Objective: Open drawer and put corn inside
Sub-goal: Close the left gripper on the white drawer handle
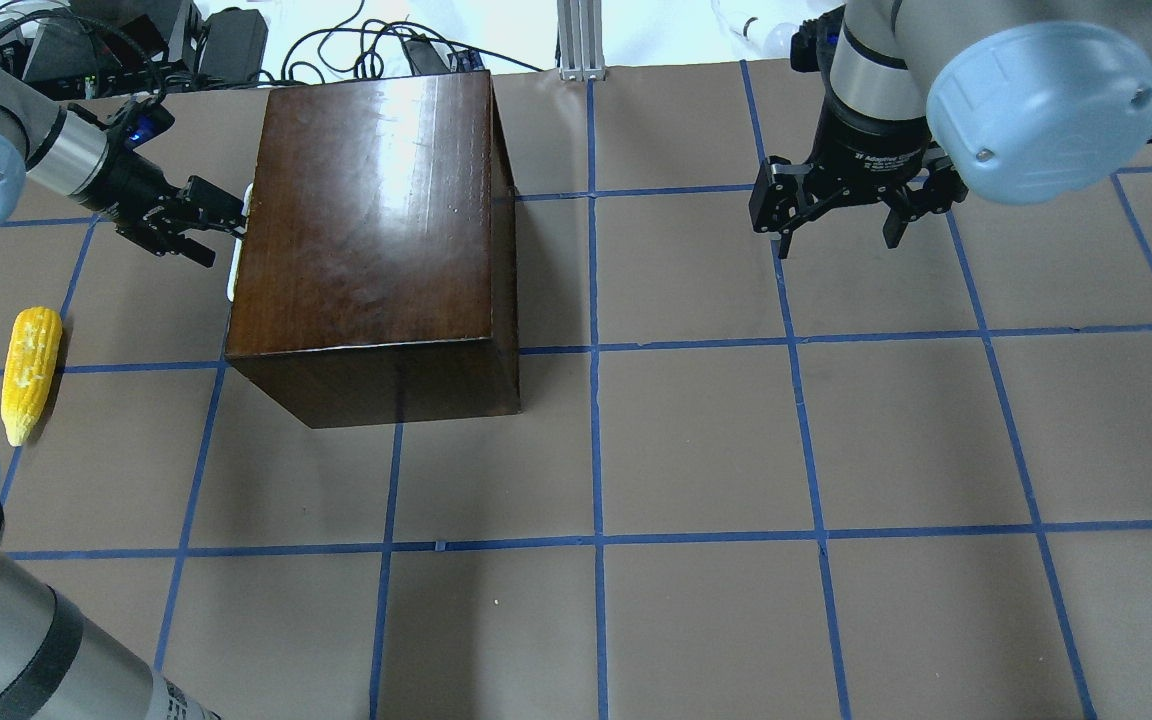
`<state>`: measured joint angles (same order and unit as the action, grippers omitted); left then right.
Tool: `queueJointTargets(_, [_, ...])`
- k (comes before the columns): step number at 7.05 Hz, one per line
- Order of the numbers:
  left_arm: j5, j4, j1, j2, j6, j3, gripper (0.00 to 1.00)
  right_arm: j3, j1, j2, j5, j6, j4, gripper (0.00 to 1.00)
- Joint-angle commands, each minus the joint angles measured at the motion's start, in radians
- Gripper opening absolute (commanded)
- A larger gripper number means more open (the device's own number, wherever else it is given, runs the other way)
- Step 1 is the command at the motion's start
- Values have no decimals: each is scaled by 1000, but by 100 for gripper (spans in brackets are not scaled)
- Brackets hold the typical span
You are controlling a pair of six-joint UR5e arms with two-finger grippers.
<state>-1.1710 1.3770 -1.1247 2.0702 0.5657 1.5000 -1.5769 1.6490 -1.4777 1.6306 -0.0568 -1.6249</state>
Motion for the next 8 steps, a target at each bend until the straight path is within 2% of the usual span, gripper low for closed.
queueJointTargets(1, [-56, -3, 2, 5, 32, -13, 100, 0, 0, 0, 0, 0, 0, 100])
queueJointTargets(8, [-76, 23, 16, 13, 74, -50, 100, 0, 0, -1, 0, 0, 0, 100])
